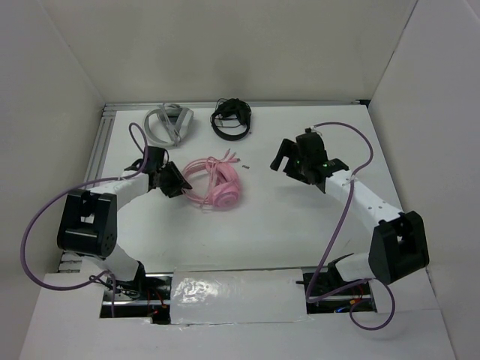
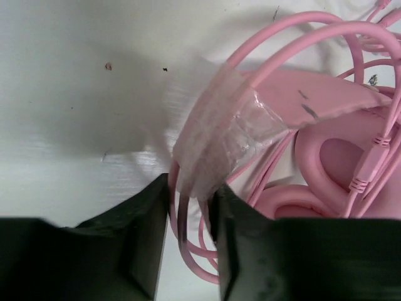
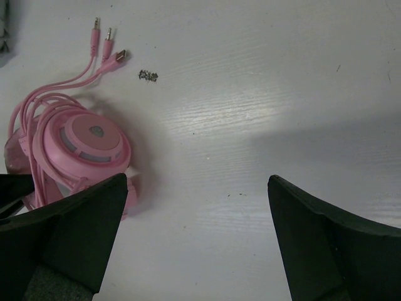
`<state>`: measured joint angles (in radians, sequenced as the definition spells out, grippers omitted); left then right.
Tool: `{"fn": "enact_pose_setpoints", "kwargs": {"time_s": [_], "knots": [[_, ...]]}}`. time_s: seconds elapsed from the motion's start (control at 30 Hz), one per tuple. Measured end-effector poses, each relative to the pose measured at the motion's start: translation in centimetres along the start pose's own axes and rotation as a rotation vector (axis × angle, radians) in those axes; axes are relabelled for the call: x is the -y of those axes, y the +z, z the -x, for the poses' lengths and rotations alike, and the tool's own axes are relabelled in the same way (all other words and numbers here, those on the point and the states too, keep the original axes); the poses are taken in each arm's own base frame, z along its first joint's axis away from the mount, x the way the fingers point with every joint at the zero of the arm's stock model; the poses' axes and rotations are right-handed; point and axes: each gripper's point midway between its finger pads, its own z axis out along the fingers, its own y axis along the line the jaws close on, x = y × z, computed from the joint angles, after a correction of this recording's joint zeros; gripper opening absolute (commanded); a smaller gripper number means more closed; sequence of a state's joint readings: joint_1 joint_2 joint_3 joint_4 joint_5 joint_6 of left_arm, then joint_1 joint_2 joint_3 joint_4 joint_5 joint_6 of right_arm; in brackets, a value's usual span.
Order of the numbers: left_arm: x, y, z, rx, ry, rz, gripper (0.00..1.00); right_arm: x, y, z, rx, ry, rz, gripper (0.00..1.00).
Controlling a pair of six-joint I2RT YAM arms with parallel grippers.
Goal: Wrap the headphones
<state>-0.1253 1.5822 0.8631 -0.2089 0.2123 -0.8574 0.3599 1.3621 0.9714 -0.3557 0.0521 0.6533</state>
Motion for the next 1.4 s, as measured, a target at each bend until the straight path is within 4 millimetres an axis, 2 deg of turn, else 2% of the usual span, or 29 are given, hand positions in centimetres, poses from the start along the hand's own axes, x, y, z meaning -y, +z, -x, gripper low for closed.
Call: {"fn": "enact_pose_setpoints", "kwargs": {"time_s": [0.07, 0.1, 0.17, 0.3, 0.33, 0.53, 0.67, 0.73, 0.8, 0.9, 1.0, 1.07, 1.13, 1.2, 1.4], "knots": [[0.0, 0.0, 0.1, 0.004, -0.006, 0.003, 0.57, 0.0, -0.1, 0.1, 0.004, 0.001, -0.001, 1.00], [-0.1, -0.1, 0.1, 0.005, -0.010, 0.007, 0.59, 0.0, -0.1, 0.1, 0.007, 0.001, -0.001, 1.00], [-0.4, -0.3, 0.2, 0.015, -0.013, 0.025, 0.70, -0.1, -0.2, 0.2, 0.010, 0.003, 0.000, 1.00], [-0.4, -1.6, 0.7, 0.057, -0.013, 0.043, 0.78, -0.1, -0.3, 0.3, 0.017, 0.004, -0.001, 1.00], [-0.3, -2.0, 0.9, 0.073, -0.011, 0.045, 0.86, -0.1, -0.3, 0.4, 0.018, 0.003, 0.000, 1.00], [-0.8, -4.0, 1.9, 0.132, -0.025, 0.077, 0.99, -0.2, -0.7, 0.5, 0.033, -0.002, -0.005, 1.00], [-1.2, -5.9, 2.6, 0.165, -0.038, 0.097, 0.99, -0.2, -1.8, 1.2, 0.077, -0.001, 0.004, 1.00], [-0.3, -7.8, 3.0, 0.205, -0.027, 0.060, 0.99, -0.1, -2.7, 1.4, 0.113, 0.002, 0.014, 1.00], [0.8, -10.4, 2.9, 0.250, -0.007, 0.005, 0.99, 0.5, -4.0, 1.5, 0.154, 0.010, 0.017, 1.00], [3.0, -16.0, 2.6, 0.374, 0.049, -0.139, 0.99, 1.6, -6.1, 1.8, 0.228, 0.031, 0.012, 1.00], [4.1, -20.8, 0.9, 0.488, 0.094, -0.284, 0.99, 2.5, -8.4, 2.7, 0.312, 0.063, 0.002, 1.00], [4.1, -22.5, -0.8, 0.523, 0.118, -0.366, 0.99, 3.1, -10.1, 3.4, 0.375, 0.094, -0.004, 1.00], [3.7, -23.1, -2.4, 0.528, 0.132, -0.427, 0.99, 3.6, -11.8, 3.9, 0.429, 0.123, -0.005, 1.00], [3.4, -22.8, -3.2, 0.509, 0.132, -0.434, 0.99, 4.0, -13.0, 4.2, 0.472, 0.142, 0.007, 1.00], [2.6, -20.9, -3.7, 0.420, 0.107, -0.366, 0.99, 5.1, -15.3, 3.8, 0.544, 0.194, 0.035, 1.00]]}}
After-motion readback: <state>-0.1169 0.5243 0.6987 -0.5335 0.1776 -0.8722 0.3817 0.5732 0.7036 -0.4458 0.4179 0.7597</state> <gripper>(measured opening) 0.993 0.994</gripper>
